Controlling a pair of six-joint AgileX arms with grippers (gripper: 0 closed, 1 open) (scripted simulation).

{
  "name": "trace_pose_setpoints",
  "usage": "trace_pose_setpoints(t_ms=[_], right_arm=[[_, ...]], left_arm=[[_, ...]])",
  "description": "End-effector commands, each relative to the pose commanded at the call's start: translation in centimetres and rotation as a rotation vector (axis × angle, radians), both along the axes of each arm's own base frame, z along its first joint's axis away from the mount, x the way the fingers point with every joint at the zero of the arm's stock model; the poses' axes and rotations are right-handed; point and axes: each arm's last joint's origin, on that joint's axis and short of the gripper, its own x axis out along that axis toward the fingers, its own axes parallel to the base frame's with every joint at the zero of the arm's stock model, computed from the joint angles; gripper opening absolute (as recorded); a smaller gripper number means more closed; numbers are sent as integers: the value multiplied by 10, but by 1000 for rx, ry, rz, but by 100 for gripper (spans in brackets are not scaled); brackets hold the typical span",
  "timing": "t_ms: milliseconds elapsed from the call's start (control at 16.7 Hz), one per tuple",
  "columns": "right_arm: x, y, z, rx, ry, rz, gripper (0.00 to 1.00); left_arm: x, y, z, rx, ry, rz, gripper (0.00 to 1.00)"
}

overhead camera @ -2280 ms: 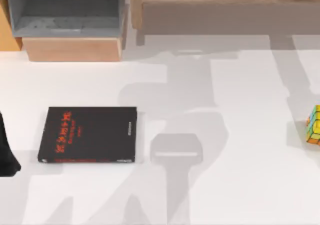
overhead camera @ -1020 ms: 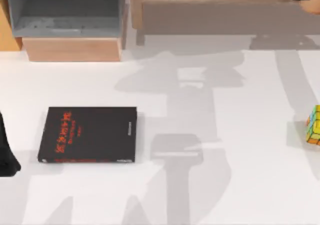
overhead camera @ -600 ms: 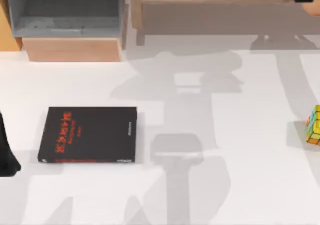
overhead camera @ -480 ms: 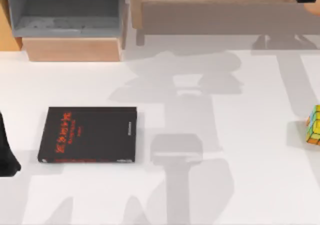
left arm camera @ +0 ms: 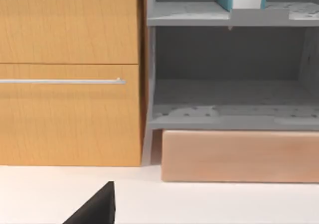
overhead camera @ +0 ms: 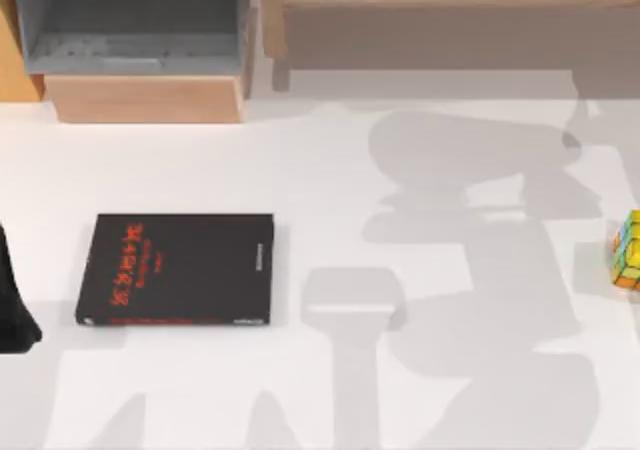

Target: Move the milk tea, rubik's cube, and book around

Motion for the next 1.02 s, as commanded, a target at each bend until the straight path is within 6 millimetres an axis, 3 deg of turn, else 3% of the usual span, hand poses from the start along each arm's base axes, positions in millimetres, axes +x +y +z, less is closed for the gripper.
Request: trace_pose_setpoints(t_ms=[180, 360, 1020], right_arm=[[-13, -26, -33, 10, 54, -13, 0], [-24, -44, -53, 25, 81, -25, 0], [-26, -50, -68, 30, 76, -28, 0]], left_arm=[[0, 0, 0, 0, 0, 0, 100], [0, 0, 0, 0, 0, 0, 100], [0, 0, 0, 0, 0, 0, 100]])
